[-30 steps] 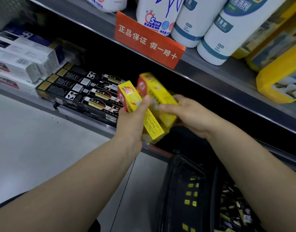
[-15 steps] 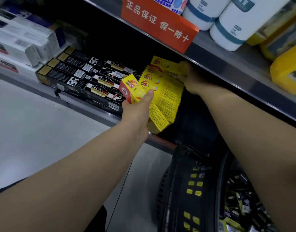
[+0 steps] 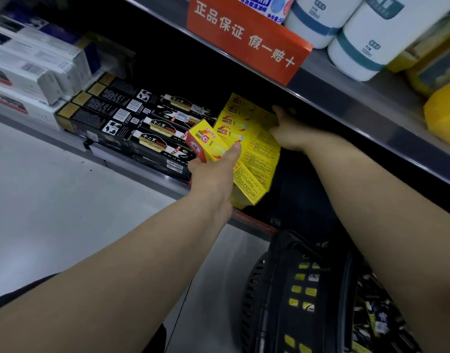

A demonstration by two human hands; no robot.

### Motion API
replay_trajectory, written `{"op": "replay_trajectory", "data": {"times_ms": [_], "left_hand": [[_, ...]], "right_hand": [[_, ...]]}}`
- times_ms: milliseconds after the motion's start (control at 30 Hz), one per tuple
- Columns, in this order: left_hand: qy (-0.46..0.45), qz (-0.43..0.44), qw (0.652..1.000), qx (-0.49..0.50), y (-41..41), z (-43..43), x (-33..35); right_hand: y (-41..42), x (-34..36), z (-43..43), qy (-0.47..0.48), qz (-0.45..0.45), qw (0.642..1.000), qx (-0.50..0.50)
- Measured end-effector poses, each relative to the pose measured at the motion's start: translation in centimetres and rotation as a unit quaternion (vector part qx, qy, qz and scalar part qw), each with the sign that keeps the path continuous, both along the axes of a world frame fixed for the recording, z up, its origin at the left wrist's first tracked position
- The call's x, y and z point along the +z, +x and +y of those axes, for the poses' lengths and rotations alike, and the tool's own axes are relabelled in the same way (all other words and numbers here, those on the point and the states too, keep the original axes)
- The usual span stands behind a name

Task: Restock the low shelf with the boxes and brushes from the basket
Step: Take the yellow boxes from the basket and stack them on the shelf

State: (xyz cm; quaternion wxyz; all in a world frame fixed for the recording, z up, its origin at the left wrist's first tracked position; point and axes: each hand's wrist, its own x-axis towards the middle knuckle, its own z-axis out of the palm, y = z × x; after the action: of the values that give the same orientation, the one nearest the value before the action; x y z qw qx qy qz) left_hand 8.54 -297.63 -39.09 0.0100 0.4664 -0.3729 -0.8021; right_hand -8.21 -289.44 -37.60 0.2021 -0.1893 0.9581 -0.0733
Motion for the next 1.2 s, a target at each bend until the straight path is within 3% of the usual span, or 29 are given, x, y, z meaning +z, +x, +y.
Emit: {"op": "replay_trajectory", "data": {"times_ms": [67,133,200,300,367,467,633,1200], "left_hand": [[-0.011,-0.006,1.0,0.009,0.0,0.0,0.2],[-0.029,-0.009,0.999,0.026,0.2,0.0,0.5],[-0.034,0.003,0.999,0.024,0.3,0.1,1.0],[-0.016,0.055,0.998,0.003,0.7,0.6,2.0],[-0.018,0.055,0.998,-0.026,0.9,1.0,2.2],[-0.03,0.006,0.999,-0.027,1.2,1.1,1.4],[-0.019,-0.027,0.999,-0.024,1.9,0.4,0.9],[-0.011,-0.004,1.0,-0.026,2.2,0.9,2.0]], "right_hand": [[2.6,2.5,0.0,-0.047,-0.044,0.998,0.027],[6.4,4.9,0.3,-0.108,-0.157,0.98,0.064],[9.9,6.0,0.8,-0.111,-0.217,0.964,0.105],[11.6,5.4,1.9,-0.092,-0.066,0.983,0.145],[11.0,5.4,2.3,-0.109,-0.017,0.988,0.109],[9.7,5.3,3.0,-0.097,-0.018,0.992,0.076],[9.8,3.2,2.7,-0.038,-0.024,0.993,0.107],[9.5,1.7,1.8,-0.023,0.035,0.987,0.153]]}}
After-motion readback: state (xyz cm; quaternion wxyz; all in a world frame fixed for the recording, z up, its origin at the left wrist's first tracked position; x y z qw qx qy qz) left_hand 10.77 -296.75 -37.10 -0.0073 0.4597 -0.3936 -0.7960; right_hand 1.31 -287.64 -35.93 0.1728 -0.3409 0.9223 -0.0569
